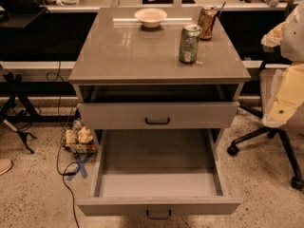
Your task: Close middle drawer
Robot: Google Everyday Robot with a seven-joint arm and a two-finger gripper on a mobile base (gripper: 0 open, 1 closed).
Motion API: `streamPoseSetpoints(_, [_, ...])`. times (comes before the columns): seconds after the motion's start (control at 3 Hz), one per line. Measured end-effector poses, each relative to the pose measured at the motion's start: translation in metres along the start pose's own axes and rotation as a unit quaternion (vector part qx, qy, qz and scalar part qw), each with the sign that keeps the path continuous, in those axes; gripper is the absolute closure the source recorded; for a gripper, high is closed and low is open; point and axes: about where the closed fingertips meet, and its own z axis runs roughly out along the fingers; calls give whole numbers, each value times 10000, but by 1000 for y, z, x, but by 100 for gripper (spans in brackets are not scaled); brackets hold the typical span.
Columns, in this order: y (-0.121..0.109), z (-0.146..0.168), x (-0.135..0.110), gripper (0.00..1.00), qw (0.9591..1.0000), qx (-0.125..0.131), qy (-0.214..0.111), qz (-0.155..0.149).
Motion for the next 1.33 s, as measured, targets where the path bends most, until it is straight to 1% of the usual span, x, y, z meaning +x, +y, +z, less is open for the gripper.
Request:
streamPoseSetpoints(0.33, [0, 0, 0, 0, 10000, 0, 0, 0])
streamPoseSetpoints(0.67, [-1, 12, 19, 0, 9985, -211, 11, 506])
streamPoseSetpoints(1.0, [15, 57, 56, 19, 9880, -661, -208, 1379])
streamPoseSetpoints(1.33, [52, 110, 94, 42, 9684, -981, -529, 2229])
